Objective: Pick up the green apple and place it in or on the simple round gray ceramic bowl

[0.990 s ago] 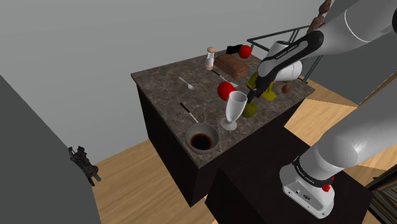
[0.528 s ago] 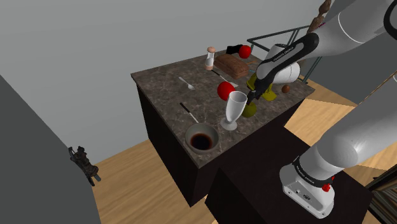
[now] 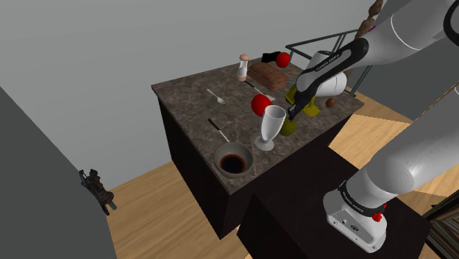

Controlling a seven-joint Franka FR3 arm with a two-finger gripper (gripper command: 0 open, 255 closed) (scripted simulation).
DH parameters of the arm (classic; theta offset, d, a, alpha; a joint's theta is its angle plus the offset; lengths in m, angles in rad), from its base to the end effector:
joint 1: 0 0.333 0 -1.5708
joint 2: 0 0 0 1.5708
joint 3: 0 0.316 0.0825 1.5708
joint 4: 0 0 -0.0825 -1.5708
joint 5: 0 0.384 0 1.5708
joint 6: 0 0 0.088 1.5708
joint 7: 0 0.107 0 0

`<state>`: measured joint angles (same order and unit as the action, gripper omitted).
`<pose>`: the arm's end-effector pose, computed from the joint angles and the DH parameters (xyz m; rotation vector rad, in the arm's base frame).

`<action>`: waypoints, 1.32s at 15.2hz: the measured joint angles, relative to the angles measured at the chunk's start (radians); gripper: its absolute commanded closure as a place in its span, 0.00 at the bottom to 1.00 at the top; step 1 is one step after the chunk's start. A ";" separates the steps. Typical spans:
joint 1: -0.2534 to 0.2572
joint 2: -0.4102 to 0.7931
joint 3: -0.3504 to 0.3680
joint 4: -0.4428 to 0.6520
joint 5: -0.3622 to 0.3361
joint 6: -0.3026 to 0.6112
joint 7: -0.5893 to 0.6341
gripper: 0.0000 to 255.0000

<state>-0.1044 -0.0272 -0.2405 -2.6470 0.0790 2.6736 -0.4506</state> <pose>0.4043 -0.1472 0.2568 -3.1193 -0.0562 -0.1025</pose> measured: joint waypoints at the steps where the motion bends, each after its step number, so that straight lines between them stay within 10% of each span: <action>1: 0.000 0.000 0.000 0.000 0.000 0.000 0.000 1.00; 20: -0.021 -0.197 0.012 0.050 -0.091 -0.241 0.073 1.00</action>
<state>-0.1258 -0.2242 -0.2287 -2.5966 -0.0120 2.4326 -0.3774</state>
